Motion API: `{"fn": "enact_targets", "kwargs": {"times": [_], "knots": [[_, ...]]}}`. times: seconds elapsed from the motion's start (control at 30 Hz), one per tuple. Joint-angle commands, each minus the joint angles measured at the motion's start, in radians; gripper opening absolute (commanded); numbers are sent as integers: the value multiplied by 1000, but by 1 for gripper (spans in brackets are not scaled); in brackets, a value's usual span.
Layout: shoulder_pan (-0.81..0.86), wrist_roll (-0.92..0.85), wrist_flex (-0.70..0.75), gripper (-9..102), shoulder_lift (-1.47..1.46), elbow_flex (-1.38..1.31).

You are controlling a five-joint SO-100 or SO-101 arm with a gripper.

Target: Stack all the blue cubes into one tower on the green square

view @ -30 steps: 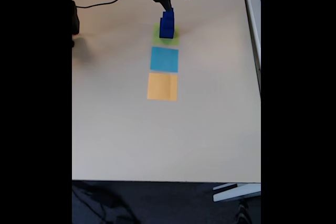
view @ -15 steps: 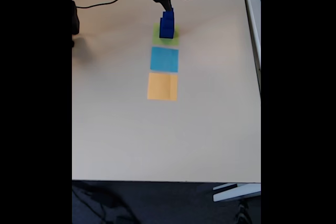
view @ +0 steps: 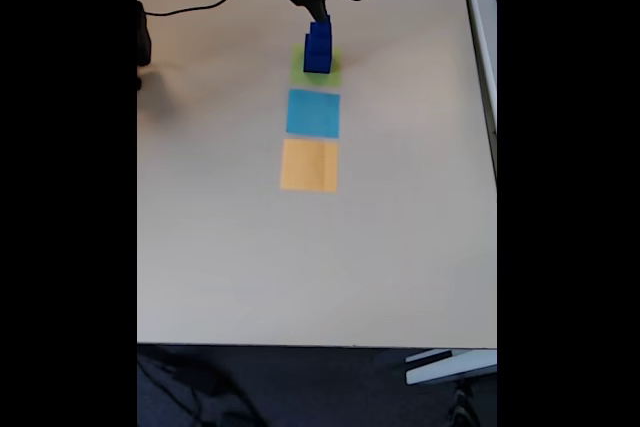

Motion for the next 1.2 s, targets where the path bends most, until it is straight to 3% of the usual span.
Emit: {"fn": "enact_targets", "kwargs": {"times": [0.0,1.17], "knots": [[-14,-6,-17,6,92,-5],[-14,-14,-18,8,91,-17]]}}
